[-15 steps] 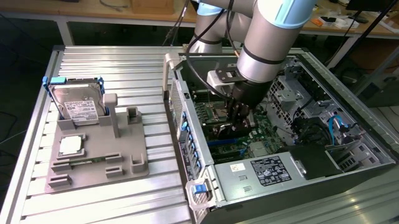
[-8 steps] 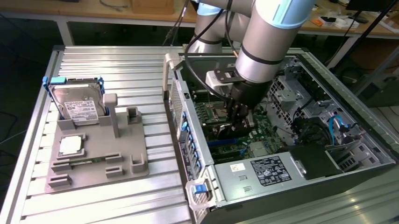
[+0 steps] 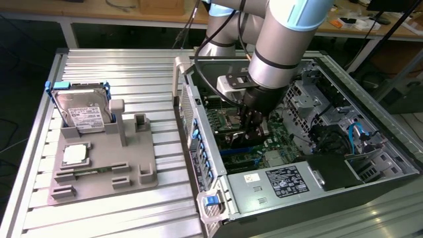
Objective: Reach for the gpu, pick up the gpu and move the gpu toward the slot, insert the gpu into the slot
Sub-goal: 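Insert the gpu into the slot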
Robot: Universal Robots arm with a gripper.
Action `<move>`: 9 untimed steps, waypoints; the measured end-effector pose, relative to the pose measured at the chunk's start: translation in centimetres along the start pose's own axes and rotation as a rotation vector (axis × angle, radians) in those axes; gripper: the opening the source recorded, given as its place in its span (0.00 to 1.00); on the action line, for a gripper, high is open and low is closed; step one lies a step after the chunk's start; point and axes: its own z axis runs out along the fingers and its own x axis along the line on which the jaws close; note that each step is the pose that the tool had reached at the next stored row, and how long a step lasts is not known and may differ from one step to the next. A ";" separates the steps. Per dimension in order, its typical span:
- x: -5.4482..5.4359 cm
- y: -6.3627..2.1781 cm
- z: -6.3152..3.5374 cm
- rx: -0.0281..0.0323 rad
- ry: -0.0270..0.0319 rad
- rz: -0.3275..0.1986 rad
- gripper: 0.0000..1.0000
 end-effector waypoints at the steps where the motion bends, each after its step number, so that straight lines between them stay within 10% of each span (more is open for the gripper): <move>1: 0.0 0.00 0.00 -0.0005 -0.0013 0.000 0.27; 9: 0.1 0.01 -0.01 -0.0029 -0.0069 0.000 0.27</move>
